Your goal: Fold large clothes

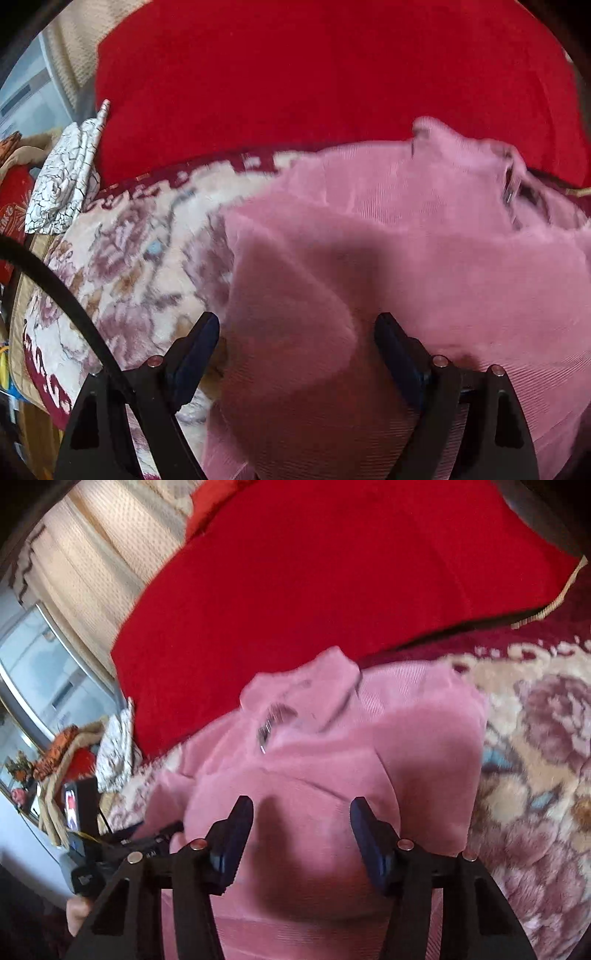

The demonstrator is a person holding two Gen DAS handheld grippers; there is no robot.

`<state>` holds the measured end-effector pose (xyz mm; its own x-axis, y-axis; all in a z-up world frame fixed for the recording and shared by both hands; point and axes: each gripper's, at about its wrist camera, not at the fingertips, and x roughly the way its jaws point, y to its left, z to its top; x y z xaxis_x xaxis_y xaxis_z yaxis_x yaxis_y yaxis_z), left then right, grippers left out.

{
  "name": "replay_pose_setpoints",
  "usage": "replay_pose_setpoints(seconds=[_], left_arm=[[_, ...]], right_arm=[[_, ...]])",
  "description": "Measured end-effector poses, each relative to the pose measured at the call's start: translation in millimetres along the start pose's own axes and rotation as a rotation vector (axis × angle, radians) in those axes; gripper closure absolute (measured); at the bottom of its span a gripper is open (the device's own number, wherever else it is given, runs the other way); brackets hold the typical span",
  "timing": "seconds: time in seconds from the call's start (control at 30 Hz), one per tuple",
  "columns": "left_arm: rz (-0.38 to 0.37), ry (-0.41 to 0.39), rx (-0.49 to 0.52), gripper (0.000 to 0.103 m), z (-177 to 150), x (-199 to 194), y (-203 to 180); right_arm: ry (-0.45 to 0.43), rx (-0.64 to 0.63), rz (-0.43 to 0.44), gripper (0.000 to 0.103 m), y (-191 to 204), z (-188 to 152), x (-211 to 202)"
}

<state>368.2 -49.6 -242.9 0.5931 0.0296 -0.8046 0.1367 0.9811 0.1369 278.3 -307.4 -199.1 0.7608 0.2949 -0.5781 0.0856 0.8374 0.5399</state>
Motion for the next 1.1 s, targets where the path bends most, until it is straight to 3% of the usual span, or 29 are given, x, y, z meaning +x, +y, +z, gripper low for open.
replay_pose_setpoints(seconds=[0.1,0.17,0.23,0.27,0.33,0.47,0.6,0.73,0.87,1.1], left_arm=[[-0.029,-0.043,-0.027,0.016,2,-9,4],[-0.028,-0.002,-0.003,0.016,1,0,-3],[0.000,0.064,0.043,0.015,-2,17,-15],[0.013,0.049,0.050,0.015,-4,19,-18],[0.027,0.040,0.056,0.015,-3,16,-19],[-0.002,-0.052,0.017,0.015,-4,-5,-14],[0.031,-0.168,0.033,0.015,-8,-31,-19],[0.018,-0.219,0.015,0.015,-9,-43,-19],[0.034,-0.273,0.008,0.015,-8,-52,-18],[0.044,-0.323,-0.008,0.015,-9,-64,-13]], right_arm=[[-0.053,-0.022,0.008,0.044,7,7,-4],[-0.022,-0.029,0.007,0.044,9,9,7],[0.077,-0.008,-0.005,0.045,4,4,31],[0.113,0.004,-0.011,0.045,0,1,43],[0.089,0.000,-0.007,0.045,-1,0,44],[0.060,-0.018,-0.015,0.044,7,1,26],[0.022,-0.084,0.002,0.044,19,-5,9],[0.034,-0.093,0.006,0.044,21,-11,4],[0.109,-0.098,-0.058,0.044,17,-20,22],[0.073,-0.085,-0.044,0.043,18,-16,16]])
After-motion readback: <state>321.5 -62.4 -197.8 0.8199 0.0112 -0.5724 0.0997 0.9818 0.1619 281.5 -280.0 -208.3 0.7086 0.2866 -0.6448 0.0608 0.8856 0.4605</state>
